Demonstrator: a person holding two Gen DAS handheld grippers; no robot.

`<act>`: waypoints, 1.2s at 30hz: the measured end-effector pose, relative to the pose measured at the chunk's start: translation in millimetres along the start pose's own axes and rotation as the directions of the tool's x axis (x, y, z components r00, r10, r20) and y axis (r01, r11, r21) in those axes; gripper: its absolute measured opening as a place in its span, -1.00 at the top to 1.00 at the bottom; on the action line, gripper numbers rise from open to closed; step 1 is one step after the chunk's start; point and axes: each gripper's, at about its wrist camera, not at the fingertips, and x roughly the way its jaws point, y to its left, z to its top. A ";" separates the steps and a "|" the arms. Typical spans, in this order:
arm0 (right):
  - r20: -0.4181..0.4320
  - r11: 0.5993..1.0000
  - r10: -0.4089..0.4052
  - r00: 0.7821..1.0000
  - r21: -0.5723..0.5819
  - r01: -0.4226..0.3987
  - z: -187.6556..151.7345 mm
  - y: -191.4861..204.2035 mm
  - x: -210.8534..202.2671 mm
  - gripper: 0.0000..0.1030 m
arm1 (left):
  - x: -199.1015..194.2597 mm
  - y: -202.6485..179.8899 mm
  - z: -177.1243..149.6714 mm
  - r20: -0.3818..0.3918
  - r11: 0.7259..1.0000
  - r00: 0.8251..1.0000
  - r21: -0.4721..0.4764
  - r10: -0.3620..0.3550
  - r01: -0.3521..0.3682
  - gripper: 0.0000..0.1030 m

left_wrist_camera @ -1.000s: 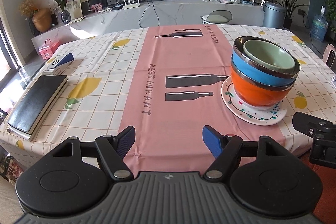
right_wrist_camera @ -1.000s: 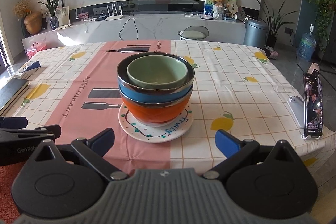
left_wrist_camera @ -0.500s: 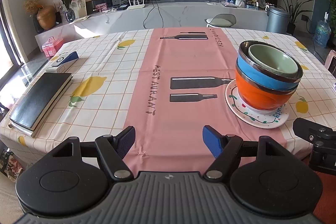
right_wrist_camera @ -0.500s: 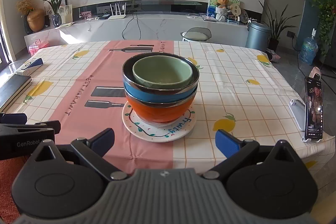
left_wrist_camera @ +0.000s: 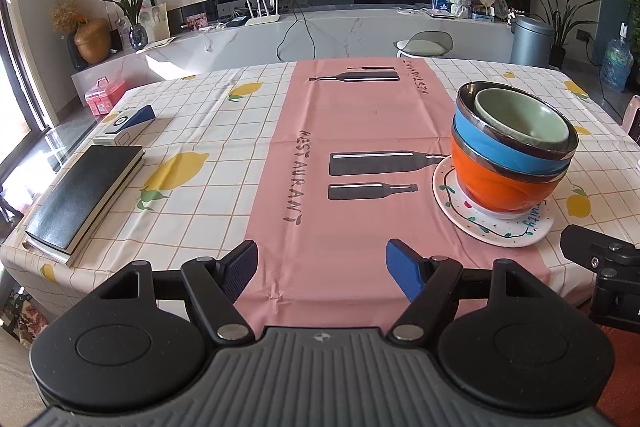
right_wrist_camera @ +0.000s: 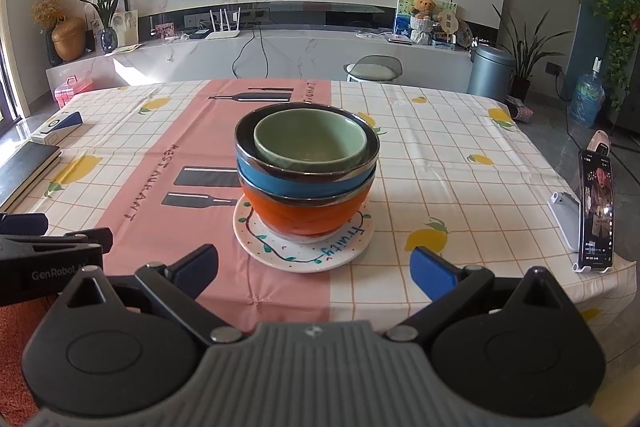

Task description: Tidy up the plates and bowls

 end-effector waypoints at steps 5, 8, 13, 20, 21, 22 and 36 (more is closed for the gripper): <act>0.003 1.000 -0.001 1.000 -0.003 0.001 0.0 0.3 -0.6 -0.94 | -0.3 0.1 -0.4 0.002 1.000 1.000 0.000 -0.002 0.002 -0.67; 0.003 1.000 -0.001 1.000 -0.004 0.001 -0.1 0.5 -0.6 -0.94 | -0.3 0.1 -0.4 0.002 1.000 1.000 -0.001 -0.003 0.003 -0.67; 0.005 1.000 0.002 1.000 -0.007 -0.002 -0.1 1.4 -1.1 -0.94 | -1.2 0.3 -0.4 0.004 1.000 1.000 0.001 -0.003 0.003 -0.67; 0.013 1.000 0.013 1.000 -0.009 -0.012 0.3 1.9 -4.3 -0.94 | -2.5 0.0 0.4 0.006 1.000 1.000 -0.002 -0.003 0.003 -0.67; 0.015 1.000 0.013 1.000 -0.009 -0.012 0.4 2.2 -4.6 -0.94 | -3.2 0.3 1.0 0.006 1.000 1.000 -0.004 -0.003 0.003 -0.66; 0.015 1.000 0.013 1.000 -0.009 -0.013 0.4 2.3 -4.7 -0.94 | -3.5 0.5 1.0 0.007 1.000 1.000 -0.005 -0.005 0.005 -0.65; 0.009 1.000 0.011 1.000 -0.007 -0.011 0.4 2.6 -4.9 -0.94 | -5.4 1.0 0.9 0.008 1.000 1.000 -0.002 -0.003 0.003 -0.65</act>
